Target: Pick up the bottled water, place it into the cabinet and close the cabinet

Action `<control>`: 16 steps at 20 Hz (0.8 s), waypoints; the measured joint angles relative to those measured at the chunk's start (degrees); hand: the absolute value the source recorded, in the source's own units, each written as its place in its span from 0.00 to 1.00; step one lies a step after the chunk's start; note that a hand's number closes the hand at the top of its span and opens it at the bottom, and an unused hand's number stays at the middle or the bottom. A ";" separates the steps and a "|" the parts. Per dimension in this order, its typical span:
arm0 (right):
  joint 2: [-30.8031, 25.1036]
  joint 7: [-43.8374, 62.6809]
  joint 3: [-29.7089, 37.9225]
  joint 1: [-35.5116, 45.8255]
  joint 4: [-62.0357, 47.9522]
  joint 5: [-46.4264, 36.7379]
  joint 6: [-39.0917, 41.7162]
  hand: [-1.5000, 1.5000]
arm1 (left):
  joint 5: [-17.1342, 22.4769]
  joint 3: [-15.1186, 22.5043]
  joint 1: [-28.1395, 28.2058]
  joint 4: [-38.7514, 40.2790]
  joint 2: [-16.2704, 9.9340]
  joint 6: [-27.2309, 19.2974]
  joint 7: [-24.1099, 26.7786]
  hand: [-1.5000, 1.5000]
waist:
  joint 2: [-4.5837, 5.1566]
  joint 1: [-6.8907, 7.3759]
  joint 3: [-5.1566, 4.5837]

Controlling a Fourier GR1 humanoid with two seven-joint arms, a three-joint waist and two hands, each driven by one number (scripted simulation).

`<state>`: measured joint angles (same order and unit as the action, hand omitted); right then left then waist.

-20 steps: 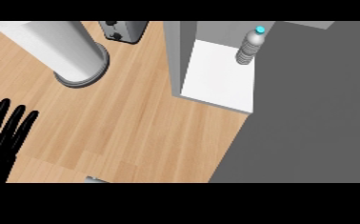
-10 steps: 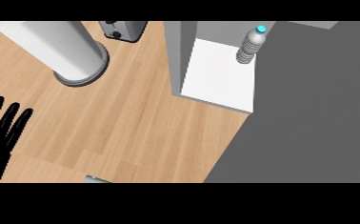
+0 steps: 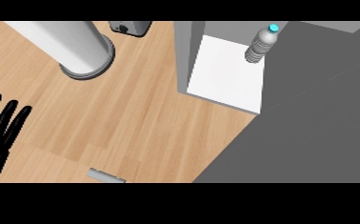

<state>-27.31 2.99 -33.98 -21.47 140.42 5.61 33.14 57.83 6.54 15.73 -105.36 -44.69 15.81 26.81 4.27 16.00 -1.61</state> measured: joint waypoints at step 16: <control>5.44 12.35 4.47 14.54 -7.72 2.49 -2.93 1.00 | 0.89 -0.59 -1.13 1.65 -0.44 1.40 -0.64 0.00 | -0.31 -0.06 0.19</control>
<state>-21.86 15.35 -29.51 -6.93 132.70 8.10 30.21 58.72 5.95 14.60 -103.71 -45.14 17.20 26.17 3.96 15.94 -1.41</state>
